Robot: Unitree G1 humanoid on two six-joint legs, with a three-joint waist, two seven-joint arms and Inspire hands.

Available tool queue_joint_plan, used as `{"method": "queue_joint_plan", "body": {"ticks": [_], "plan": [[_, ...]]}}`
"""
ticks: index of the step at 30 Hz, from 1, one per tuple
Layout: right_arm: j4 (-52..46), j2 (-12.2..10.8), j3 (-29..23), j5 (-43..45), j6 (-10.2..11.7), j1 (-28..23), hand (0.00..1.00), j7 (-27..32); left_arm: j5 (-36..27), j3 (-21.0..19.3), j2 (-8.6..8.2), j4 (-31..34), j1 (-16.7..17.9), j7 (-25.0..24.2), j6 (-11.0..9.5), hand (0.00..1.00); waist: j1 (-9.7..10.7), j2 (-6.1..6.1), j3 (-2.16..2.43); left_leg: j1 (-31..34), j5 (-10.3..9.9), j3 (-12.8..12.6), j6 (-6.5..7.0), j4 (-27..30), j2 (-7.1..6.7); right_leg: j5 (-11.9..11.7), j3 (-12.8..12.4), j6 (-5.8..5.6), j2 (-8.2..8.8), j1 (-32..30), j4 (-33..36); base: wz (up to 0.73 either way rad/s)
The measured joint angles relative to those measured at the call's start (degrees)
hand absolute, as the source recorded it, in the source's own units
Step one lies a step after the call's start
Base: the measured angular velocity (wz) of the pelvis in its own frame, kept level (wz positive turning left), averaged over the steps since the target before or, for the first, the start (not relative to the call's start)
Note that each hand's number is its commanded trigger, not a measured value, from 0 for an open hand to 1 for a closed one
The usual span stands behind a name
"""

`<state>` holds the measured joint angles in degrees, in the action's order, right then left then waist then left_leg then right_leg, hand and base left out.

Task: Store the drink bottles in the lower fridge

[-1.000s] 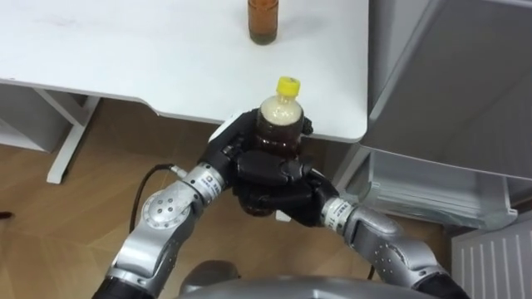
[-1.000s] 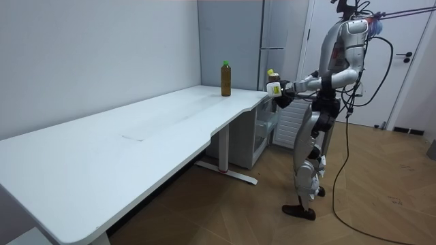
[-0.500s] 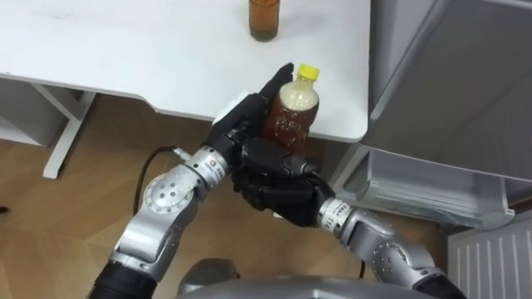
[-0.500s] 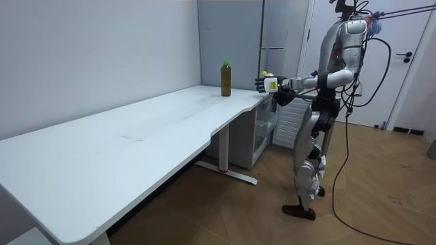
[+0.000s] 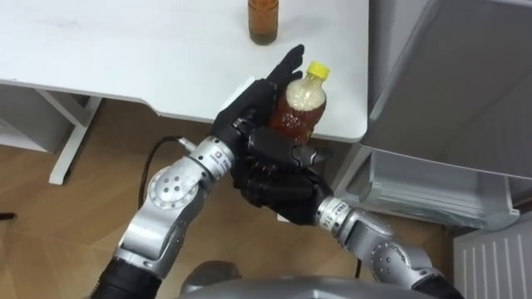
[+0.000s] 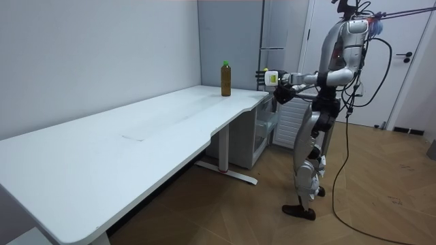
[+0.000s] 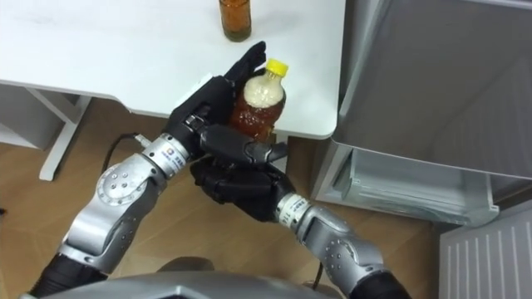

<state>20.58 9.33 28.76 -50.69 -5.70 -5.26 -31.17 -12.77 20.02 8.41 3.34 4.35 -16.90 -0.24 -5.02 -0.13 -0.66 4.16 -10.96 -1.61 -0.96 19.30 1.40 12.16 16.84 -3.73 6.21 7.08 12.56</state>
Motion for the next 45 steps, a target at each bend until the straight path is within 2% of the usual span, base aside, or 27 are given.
{"method": "queue_joint_plan", "body": {"ticks": [6, 8, 12, 15, 19, 21, 23, 26, 30, 32, 34, 36, 39, 41, 45], "plan": [[-0.3, 0.2, 0.5, -3.6, 0.2, 0.0, 1.00, -1.8, 0.0, -1.1, 0.21, 6.5, 0.0, 1.1, 0.0, 0.00, -0.1, -0.38, -0.23, 0.2, 0.0, -0.1, -0.02, 0.0, 0.14, 0.0, -0.1, 0.00, -0.05, -0.3, 0.1, 0.00], [-0.6, 0.2, 0.5, -3.7, 0.2, 0.0, 1.00, -1.9, -0.2, -2.3, 0.31, 10.1, -0.4, 2.2, -0.7, 0.00, -0.1, -0.62, -0.27, 0.0, 0.0, -0.1, -0.03, 0.0, 0.14, 0.0, -0.1, 0.00, -0.08, 0.0, 0.0, 0.00], [-0.6, 0.3, 0.4, -3.0, 0.8, -0.1, 1.00, -2.1, -0.6, -5.1, 0.50, 12.8, -1.4, 2.9, -2.0, 0.00, -0.2, -0.61, -0.31, 0.0, 0.0, -0.1, -0.03, 0.1, 0.14, 0.0, -0.2, 0.01, -0.10, 0.1, 0.0, 0.00], [-0.9, 0.9, 0.0, -2.8, 0.9, -0.4, 1.00, -2.2, -0.6, -7.4, 0.74, 15.2, -1.4, 4.2, -2.7, 0.00, -0.2, -0.44, -0.37, 0.3, 0.0, 0.0, -0.04, 0.5, 0.14, 0.0, -0.1, 0.03, -0.13, 0.3, 0.0, 0.01], [-1.9, 1.4, -1.6, -2.8, 1.7, -1.5, 1.00, -2.2, -1.2, -11.5, 1.10, 21.0, -1.4, 6.8, -4.1, 0.00, -0.5, 0.47, -0.45, 0.1, 0.0, 0.3, -0.03, 0.5, 0.08, -0.1, 0.5, 0.04, -0.14, 1.0, -0.4, 0.05], [-2.7, 1.4, -3.2, -2.2, 2.3, -3.2, 1.00, -2.3, -1.3, -14.4, 0.93, 24.1, -1.4, 8.6, -6.2, 0.00, -1.3, 1.34, -0.20, -0.2, 0.0, 0.3, -0.02, 0.3, 0.05, -0.2, 0.5, 0.03, -0.19, 1.1, -0.8, 0.00], [-2.9, 1.5, -4.0, -0.8, 2.9, -4.8, 1.00, -2.3, -1.3, -17.7, 0.39, 26.2, -1.4, 11.4, -9.8, 0.00, -2.2, 2.12, 0.06, -1.6, 0.1, 0.3, -0.13, -0.5, -0.03, -0.2, 0.5, 0.00, -0.15, 2.0, -1.0, 0.00], [-3.0, 1.5, -4.3, -0.7, 3.3, -6.0, 1.00, -3.1, -1.1, -20.8, -0.12, 27.4, -1.3, 14.3, -12.3, 0.00, -3.5, 2.22, 0.26, -3.0, 0.6, 0.4, -0.46, -1.9, -0.03, -0.1, 0.6, -0.08, -0.20, 2.9, -1.1, 0.01], [-3.0, 1.5, -5.4, -0.3, 4.6, -7.0, 1.00, -3.5, 1.4, -23.4, -1.16, 28.5, -1.3, 18.5, -14.1, 0.00, -4.6, 2.19, 0.26, -3.1, 0.7, 0.5, -0.50, -1.8, -0.08, -0.1, 0.7, -0.11, -0.24, 3.2, -1.5, 0.01], [-3.1, 1.4, -5.6, -0.4, 5.4, -7.7, 1.00, -3.5, 3.7, -25.3, -1.12, 29.5, -1.4, 21.4, -15.5, 0.00, -5.2, 1.83, 0.15, -3.1, 0.7, 0.5, -0.49, -1.8, -0.12, -0.1, 0.7, -0.11, -0.24, 3.6, -1.9, 0.00], [-3.1, 1.4, -5.3, -0.5, 5.7, -8.1, 1.00, -3.5, 6.2, -26.7, -0.93, 29.8, -1.4, 23.6, -16.3, 0.00, -5.7, 1.53, 0.05, -3.4, 0.7, 0.5, -0.48, -1.8, -0.16, -0.1, 0.7, -0.13, -0.25, 3.9, -2.2, 0.00], [-3.1, 1.4, -5.3, -0.4, 5.8, -8.9, 1.00, -3.5, 8.6, -28.6, -0.72, 30.3, -1.4, 26.5, -16.6, 0.00, -6.9, 1.34, 0.16, -3.3, 0.7, 0.5, -0.48, -1.8, -0.20, -0.1, 0.7, -0.11, -0.30, 4.1, -2.9, 0.00], [-3.1, 1.4, -5.3, -0.4, 6.0, -9.6, 1.00, -3.5, 9.6, -31.2, -0.65, 30.3, -1.4, 29.3, -17.8, 0.00, -8.1, 1.36, 0.15, -3.3, 0.7, 0.5, -0.48, -1.5, -0.25, -0.1, 0.7, -0.08, -0.29, 4.1, -2.9, 0.00], [-3.1, 1.5, -5.3, -0.3, 6.3, -10.0, 1.00, -3.5, 9.7, -33.6, -0.66, 30.3, -1.4, 32.9, -19.0, 0.00, -8.9, 1.50, 0.12, -3.3, 0.7, 0.7, -0.48, -1.6, -0.30, -0.1, 0.9, -0.08, -0.29, 4.1, -3.0, 0.00], [-3.1, 1.4, -5.3, -0.3, 7.2, -10.1, 1.00, -3.4, 9.8, -35.6, -0.66, 30.3, -1.4, 38.1, -19.9, 0.00, -9.4, 1.70, 0.03, -3.4, 0.7, 1.8, -0.48, -1.7, -0.75, -0.1, 1.7, -0.08, -0.27, 5.1, -3.8, 0.13]]}}
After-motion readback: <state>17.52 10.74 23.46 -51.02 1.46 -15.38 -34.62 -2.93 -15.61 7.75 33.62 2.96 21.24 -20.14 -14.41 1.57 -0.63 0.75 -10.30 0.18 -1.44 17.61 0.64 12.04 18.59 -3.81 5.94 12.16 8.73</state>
